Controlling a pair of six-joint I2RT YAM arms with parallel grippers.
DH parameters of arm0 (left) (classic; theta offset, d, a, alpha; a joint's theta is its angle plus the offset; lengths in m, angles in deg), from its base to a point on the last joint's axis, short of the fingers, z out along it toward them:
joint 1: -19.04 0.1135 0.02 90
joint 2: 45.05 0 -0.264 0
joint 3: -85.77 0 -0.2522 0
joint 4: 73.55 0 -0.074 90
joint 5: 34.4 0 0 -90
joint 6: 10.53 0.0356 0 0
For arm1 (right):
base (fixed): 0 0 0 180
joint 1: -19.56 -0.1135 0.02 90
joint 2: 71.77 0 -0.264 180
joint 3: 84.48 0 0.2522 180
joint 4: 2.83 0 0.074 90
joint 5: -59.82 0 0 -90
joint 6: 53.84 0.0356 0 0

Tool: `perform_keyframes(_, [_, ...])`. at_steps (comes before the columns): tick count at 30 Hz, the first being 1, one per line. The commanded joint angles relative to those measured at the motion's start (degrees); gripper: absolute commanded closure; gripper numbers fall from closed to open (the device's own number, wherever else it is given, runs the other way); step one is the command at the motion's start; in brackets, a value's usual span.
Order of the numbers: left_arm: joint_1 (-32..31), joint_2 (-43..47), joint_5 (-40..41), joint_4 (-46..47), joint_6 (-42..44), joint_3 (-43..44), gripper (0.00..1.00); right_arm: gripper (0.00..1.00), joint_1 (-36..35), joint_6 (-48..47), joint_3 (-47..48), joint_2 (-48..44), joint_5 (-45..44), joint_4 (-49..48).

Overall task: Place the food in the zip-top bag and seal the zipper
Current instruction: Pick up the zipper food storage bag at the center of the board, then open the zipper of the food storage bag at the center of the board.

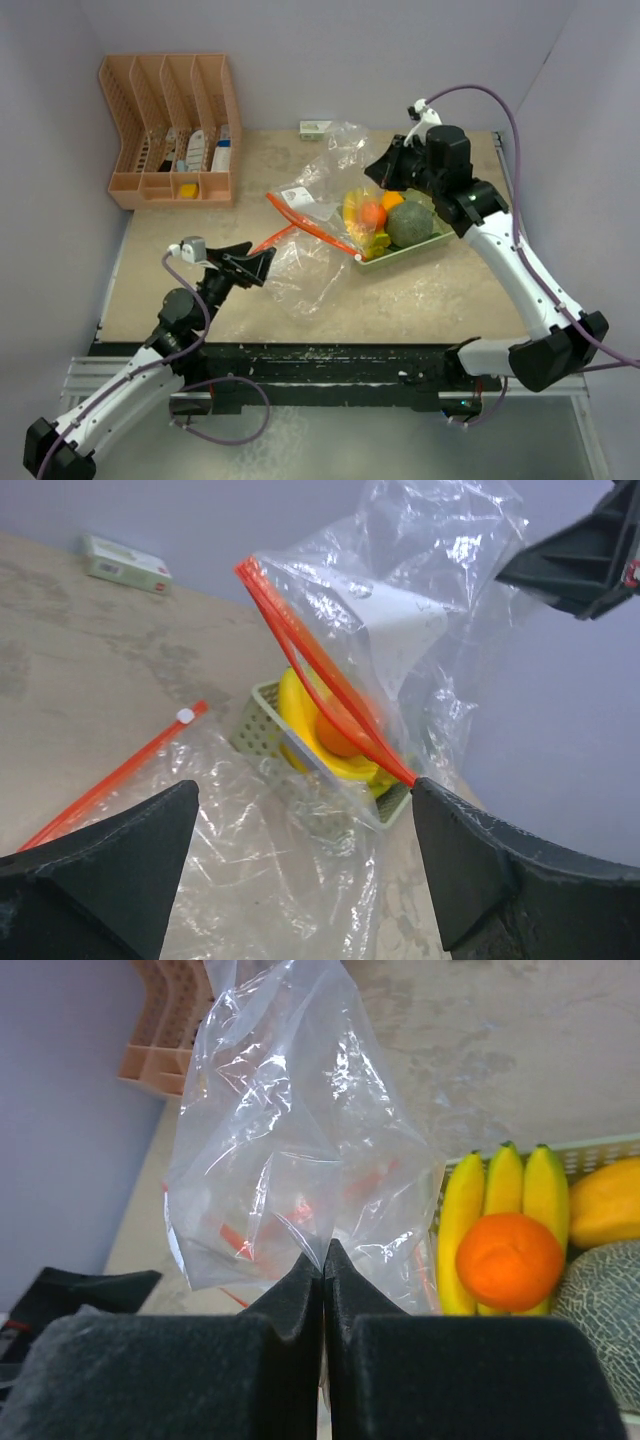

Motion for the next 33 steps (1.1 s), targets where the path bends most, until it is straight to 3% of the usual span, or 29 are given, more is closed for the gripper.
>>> perform_keyframes(1, [-0.15,-5.08,-10.44,26.58,2.64,-4.72,0.10,1.00,2.77,5.57,2.50,-1.41,13.03,-3.73])
perform_keyframes(7, [-0.14,-19.48,-10.31,57.57,3.65,-11.10,0.15,1.00,5.83,11.52,1.44,-1.56,22.32,-8.01])
perform_keyframes(13, [-0.18,-32.61,-11.13,72.34,5.00,-10.10,0.17,1.00,6.77,15.10,-0.96,-2.45,26.95,-12.72])
perform_keyframes(33, [-0.16,-41.75,-12.43,73.79,3.33,-3.94,0.24,1.00,6.78,18.16,-6.69,-4.14,30.58,-17.64])
